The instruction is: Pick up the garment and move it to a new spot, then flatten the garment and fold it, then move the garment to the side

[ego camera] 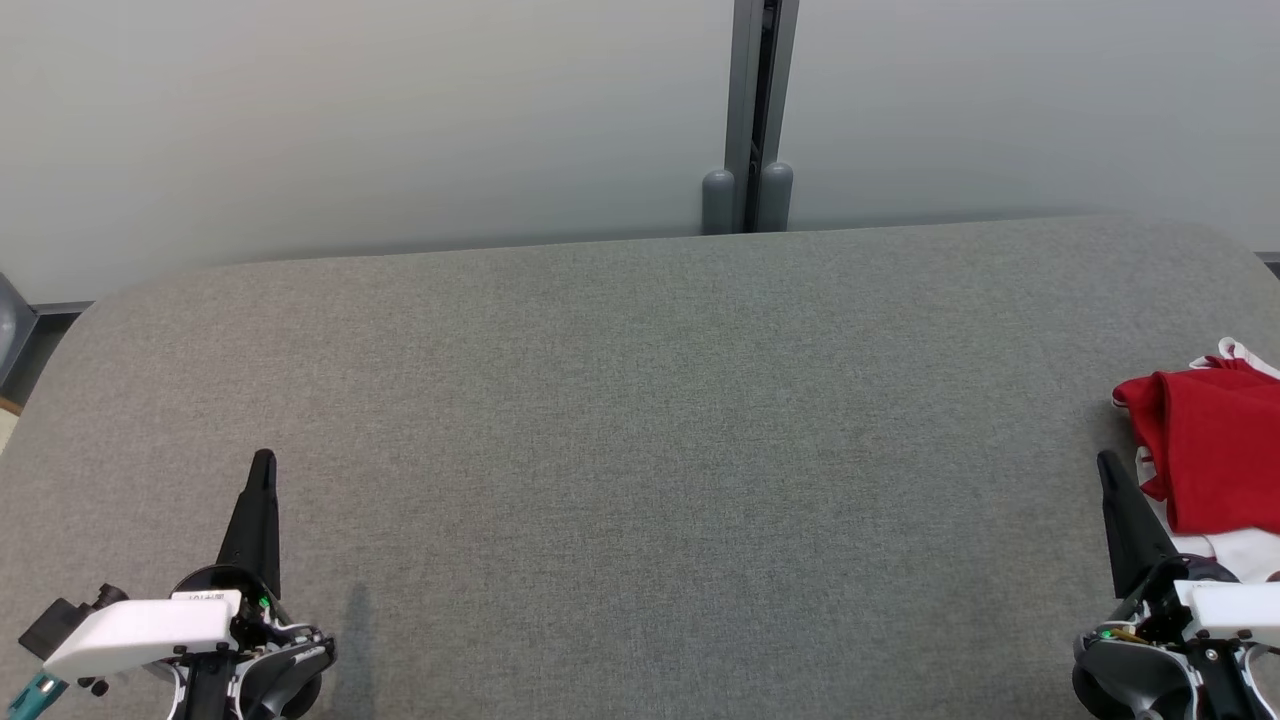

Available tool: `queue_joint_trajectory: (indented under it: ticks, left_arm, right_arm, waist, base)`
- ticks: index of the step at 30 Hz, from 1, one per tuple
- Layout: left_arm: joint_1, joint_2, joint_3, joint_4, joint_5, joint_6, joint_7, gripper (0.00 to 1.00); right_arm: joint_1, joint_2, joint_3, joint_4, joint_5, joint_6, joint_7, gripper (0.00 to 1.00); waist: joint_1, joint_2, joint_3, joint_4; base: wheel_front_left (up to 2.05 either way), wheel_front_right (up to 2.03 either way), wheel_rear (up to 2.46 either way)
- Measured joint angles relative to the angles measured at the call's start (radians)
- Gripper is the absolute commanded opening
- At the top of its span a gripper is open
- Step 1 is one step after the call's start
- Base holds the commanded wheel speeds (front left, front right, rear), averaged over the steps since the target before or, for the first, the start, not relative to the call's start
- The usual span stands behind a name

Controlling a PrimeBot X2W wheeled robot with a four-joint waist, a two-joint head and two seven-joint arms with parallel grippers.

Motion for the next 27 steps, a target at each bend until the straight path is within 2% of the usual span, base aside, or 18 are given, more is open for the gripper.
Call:
queue_joint_trajectory:
  ticks: [27]
  left_arm:
    - [0.0,0.0,0.0,0.0,0.0,0.0,0.0,0.0]
  right_arm:
    - [0.0,0.0,0.0,0.0,0.0,0.0,0.0,0.0]
  waist:
    - [0.0,0.0,0.0,0.0]
  base:
    - [0.0,0.0,0.0]
